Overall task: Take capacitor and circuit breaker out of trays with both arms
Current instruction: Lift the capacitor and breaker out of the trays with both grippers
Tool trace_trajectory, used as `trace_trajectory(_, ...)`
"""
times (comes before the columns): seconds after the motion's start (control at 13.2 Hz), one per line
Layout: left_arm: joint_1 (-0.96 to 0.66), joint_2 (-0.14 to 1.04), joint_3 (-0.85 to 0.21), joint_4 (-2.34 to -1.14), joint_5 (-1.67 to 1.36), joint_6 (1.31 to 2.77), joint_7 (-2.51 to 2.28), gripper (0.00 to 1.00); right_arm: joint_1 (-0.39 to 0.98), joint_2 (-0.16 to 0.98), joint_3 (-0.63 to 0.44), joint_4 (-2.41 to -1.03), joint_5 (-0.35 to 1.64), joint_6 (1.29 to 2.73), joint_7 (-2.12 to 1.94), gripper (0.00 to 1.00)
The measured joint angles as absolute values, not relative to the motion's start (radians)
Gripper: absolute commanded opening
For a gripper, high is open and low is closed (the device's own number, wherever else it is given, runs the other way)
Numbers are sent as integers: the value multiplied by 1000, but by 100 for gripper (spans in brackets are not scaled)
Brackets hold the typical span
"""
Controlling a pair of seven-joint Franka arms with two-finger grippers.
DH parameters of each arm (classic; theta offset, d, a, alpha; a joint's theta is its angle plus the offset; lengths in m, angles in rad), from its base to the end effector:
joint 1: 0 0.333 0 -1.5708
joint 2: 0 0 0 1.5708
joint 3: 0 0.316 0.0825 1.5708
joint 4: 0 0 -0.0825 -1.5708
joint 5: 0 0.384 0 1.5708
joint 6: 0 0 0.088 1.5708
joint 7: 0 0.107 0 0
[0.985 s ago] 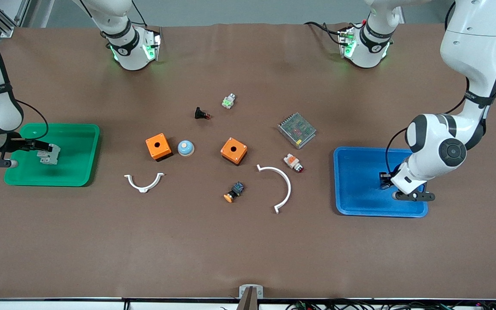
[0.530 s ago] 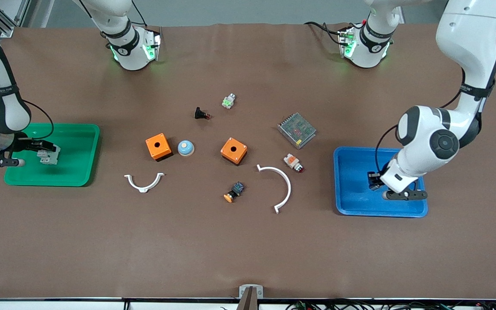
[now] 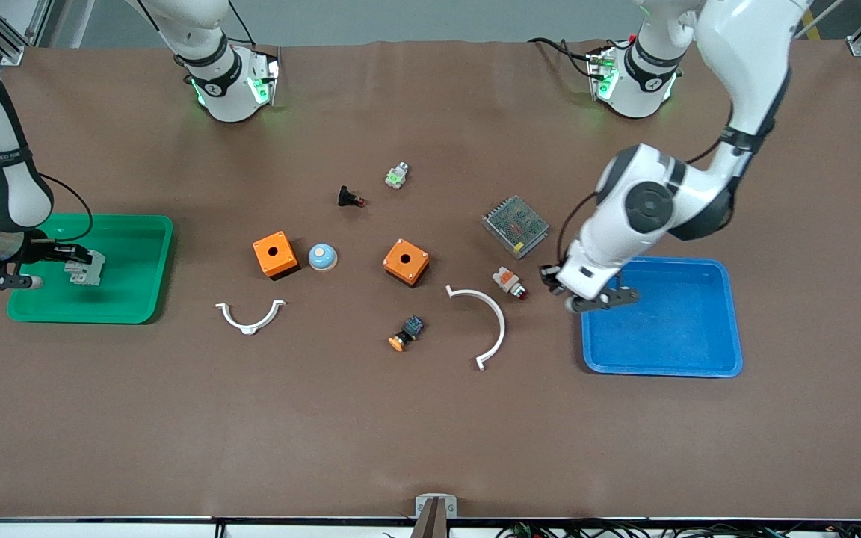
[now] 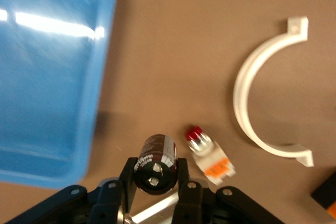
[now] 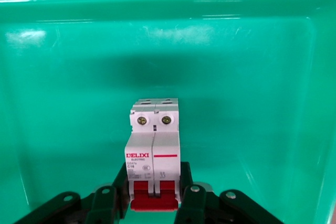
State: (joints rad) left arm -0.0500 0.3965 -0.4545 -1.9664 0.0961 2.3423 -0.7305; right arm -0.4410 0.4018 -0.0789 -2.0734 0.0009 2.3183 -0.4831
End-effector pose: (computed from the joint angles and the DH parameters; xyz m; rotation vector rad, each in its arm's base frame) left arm 0.5442 -0.2852 0.2914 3.0316 0.2922 -0.0598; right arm 0.4966 -0.2840 0.2220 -3.0844 0.0518 0.2337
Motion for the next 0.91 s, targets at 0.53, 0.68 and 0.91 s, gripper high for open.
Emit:
trace_trajectory(0.53,-247,470,-456,-1967,221,2356,-1095,0,-289,297,-55,-1680,1,1706,-334,20)
trace_trajectory(0.68,-282,499,-455,-1965,237,2361,-1169,0,-157,293,-47,-1618,1,1635,-173,20)
trace_trajectory(0.91,-331,537,-455,-1952,254,2380,-1256,0,53,318,-41,-1614,4,1661,112,20)
